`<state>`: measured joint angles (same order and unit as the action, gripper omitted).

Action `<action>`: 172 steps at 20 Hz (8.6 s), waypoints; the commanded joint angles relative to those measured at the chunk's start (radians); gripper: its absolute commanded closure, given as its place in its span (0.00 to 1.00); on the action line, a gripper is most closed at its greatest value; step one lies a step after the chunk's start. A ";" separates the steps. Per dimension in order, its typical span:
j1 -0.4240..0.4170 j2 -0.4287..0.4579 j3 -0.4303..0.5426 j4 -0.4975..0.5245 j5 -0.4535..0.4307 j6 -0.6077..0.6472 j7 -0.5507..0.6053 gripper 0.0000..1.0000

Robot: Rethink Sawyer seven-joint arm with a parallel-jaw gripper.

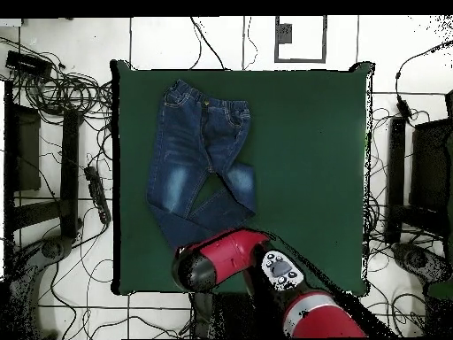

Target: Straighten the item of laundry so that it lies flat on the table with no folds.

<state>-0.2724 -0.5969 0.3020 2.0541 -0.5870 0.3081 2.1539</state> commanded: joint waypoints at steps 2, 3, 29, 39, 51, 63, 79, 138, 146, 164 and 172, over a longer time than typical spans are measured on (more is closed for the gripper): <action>0.032 0.056 -0.006 -0.096 -0.046 -0.072 0.034 0.00; 0.038 0.066 -0.012 -0.104 -0.051 -0.079 0.037 0.00; 0.201 0.233 -0.164 -0.252 -0.055 -0.272 0.107 1.00; 0.184 0.163 -0.128 -0.196 -0.004 -0.211 0.099 1.00; 0.253 0.023 -0.118 -0.081 0.151 -0.129 0.179 1.00; 0.335 -0.024 -0.149 -0.039 0.313 -0.108 0.211 1.00; 0.316 0.004 -0.109 0.014 0.418 -0.189 0.154 1.00; 0.206 -0.194 0.044 0.203 0.478 -0.087 0.144 1.00; 0.167 -0.272 0.102 0.265 0.522 -0.030 0.130 1.00; 0.140 -0.321 0.155 0.329 0.591 -0.019 0.113 1.00; 0.132 -0.298 0.159 0.318 0.589 -0.026 0.106 1.00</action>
<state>-0.1325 -0.9319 0.3541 2.3186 -0.0636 0.2284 2.1550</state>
